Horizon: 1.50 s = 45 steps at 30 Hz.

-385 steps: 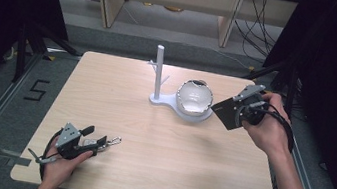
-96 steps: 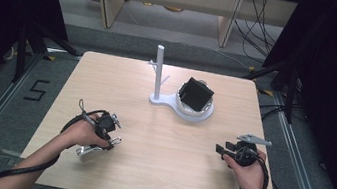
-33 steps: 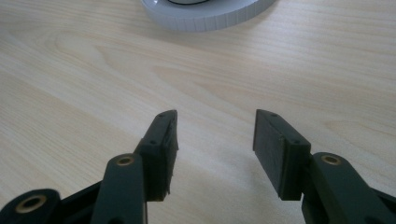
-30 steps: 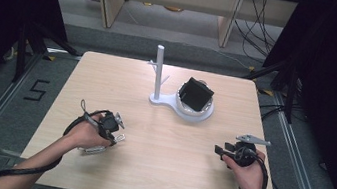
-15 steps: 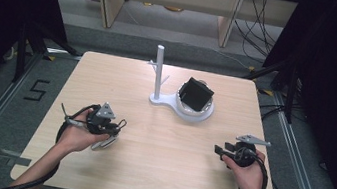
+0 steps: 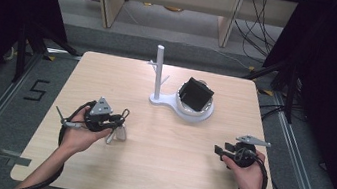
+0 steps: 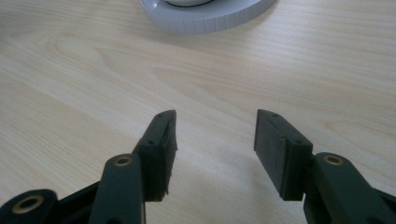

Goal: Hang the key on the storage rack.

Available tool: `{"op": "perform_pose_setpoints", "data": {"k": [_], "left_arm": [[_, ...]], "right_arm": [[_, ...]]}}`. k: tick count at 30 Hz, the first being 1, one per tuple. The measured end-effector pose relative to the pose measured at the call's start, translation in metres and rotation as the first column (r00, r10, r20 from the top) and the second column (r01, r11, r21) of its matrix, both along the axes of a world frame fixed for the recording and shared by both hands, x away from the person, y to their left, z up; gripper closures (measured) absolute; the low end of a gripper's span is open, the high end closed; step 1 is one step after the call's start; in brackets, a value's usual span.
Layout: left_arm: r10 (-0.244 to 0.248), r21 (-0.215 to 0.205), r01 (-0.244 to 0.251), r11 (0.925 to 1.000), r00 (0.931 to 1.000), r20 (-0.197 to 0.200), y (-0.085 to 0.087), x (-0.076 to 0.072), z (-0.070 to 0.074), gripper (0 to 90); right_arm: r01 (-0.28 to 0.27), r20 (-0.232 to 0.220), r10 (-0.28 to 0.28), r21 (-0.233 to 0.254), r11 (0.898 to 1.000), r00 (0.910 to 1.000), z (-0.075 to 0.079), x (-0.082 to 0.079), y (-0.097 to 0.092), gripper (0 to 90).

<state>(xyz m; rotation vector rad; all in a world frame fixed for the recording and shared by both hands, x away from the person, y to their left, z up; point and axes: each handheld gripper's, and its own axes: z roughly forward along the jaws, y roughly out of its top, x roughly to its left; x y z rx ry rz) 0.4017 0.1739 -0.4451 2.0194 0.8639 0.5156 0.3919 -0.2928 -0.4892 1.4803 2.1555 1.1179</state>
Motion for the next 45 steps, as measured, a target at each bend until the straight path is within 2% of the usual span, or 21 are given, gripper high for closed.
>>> {"op": "perform_pose_setpoints", "data": {"k": [1,4,5,7,10,11,12,16,17,18,20,26,27,28,29,30,36,38,39,44,45], "left_arm": [[0.01,-0.034,-0.009,0.9994,0.9998,0.019,-0.002,0.001,0.0,75.8],[0.022,-0.055,-0.02,0.9983,0.9989,0.041,-0.003,0.002,0.002,75.8],[0.022,-0.062,-0.019,0.9979,0.9987,0.045,-0.004,0.003,0.003,75.9],[0.028,-0.075,-0.024,0.9969,0.9982,0.053,-0.005,0.004,0.004,75.8],[0.041,-0.09,-0.035,0.9953,0.997,0.066,-0.006,0.006,0.005,75.9],[0.048,-0.096,-0.041,0.9946,0.9963,0.072,-0.007,0.006,0.005,75.8],[0.056,-0.108,-0.048,0.993,0.9955,0.076,-0.008,0.006,0.005,75.8],[0.076,-0.143,-0.061,0.9878,0.9921,0.1,-0.01,0.009,0.007,75.8],[0.077,-0.147,-0.062,0.9872,0.9917,0.103,-0.011,0.011,0.007,75.8],[0.08,-0.15,-0.063,0.9867,0.9913,0.105,-0.011,0.012,0.008,75.9],[0.083,-0.161,-0.065,0.9848,0.9904,0.111,-0.012,0.014,0.01,75.8],[0.096,-0.179,-0.072,0.9813,0.9865,0.132,-0.016,0.018,0.012,75.8],[0.097,-0.179,-0.072,0.9813,0.9861,0.135,-0.016,0.019,0.013,75.8],[0.097,-0.179,-0.072,0.9812,0.9863,0.134,-0.016,0.019,0.013,75.8],[0.099,-0.181,-0.073,0.9807,0.9854,0.138,-0.016,0.02,0.014,75.8],[0.098,-0.178,-0.073,0.9812,0.9857,0.137,-0.016,0.02,0.015,75.8],[0.096,-0.186,-0.068,0.9802,0.9847,0.146,-0.018,0.025,0.018,75.8],[0.101,-0.189,-0.072,0.9793,0.9833,0.151,-0.019,0.027,0.019,75.8],[0.106,-0.187,-0.077,0.9794,0.9831,0.149,-0.019,0.027,0.02,75.8],[0.112,-0.2,-0.078,0.9768,0.9796,0.167,-0.021,0.032,0.023,75.8],[0.112,-0.207,-0.076,0.9753,0.9794,0.168,-0.021,0.033,0.024,75.8]], "right_arm": [[-0.01,0.02,0.01,-0.028,1.0,0.9997,0.0,0.001,-0.002,49.9],[-0.007,0.015,0.008,-0.02,1.0,0.9999,0.0,0.001,-0.001,49.9],[0.001,-0.009,-0.001,0.016,1.0,1.0,-0.002,0.0,0.002,49.9],[-0.003,-0.011,0.003,0.023,1.0,0.9999,-0.002,0.0,0.003,49.8],[-0.002,-0.017,0.002,0.012,1.0,0.9999,-0.002,0.0,0.003,49.8],[-0.019,0.014,0.019,-0.013,1.0,0.9997,-0.002,0.001,0.0,49.8],[0.008,-0.017,-0.007,0.006,1.0,0.9998,-0.002,0.0,0.002,49.8],[0.009,-0.012,-0.009,0.003,1.0,0.9999,-0.002,0.0,0.002,49.8],[0.002,-0.016,-0.002,0.013,1.0,0.9999,-0.002,-0.001,0.002,49.8],[-0.02,0.008,0.02,0.0,1.0,0.9998,-0.003,0.001,0.001,49.8],[-0.009,0.005,0.009,0.016,1.0,0.9999,-0.003,0.001,0.002,49.8],[-0.012,0.014,0.012,-0.009,1.0,0.9998,-0.002,0.001,0.0,49.8],[0.0,0.007,0.0,0.008,1.0,1.0,-0.002,0.0,0.002,49.7],[-0.015,0.03,0.016,-0.023,1.0,0.9994,-0.002,0.001,0.0,49.7],[0.005,0.001,-0.005,0.026,1.0,1.0,-0.002,0.0,0.003,49.7],[-0.011,0.013,0.011,-0.002,1.0,0.9998,-0.002,0.001,0.0,49.7],[-0.019,0.031,0.019,0.006,1.0,0.9993,-0.003,0.002,0.0,49.7],[-0.001,0.013,0.001,0.017,1.0,0.9999,-0.003,0.0,0.002,49.7],[-0.014,0.028,0.014,-0.012,1.0,0.9995,-0.002,0.001,0.0,49.7],[-0.004,0.028,0.005,-0.025,1.0,0.9996,-0.001,0.0,0.0,49.7],[-0.012,0.03,0.012,-0.008,1.0,0.9995,-0.003,0.001,0.001,49.7]]}}
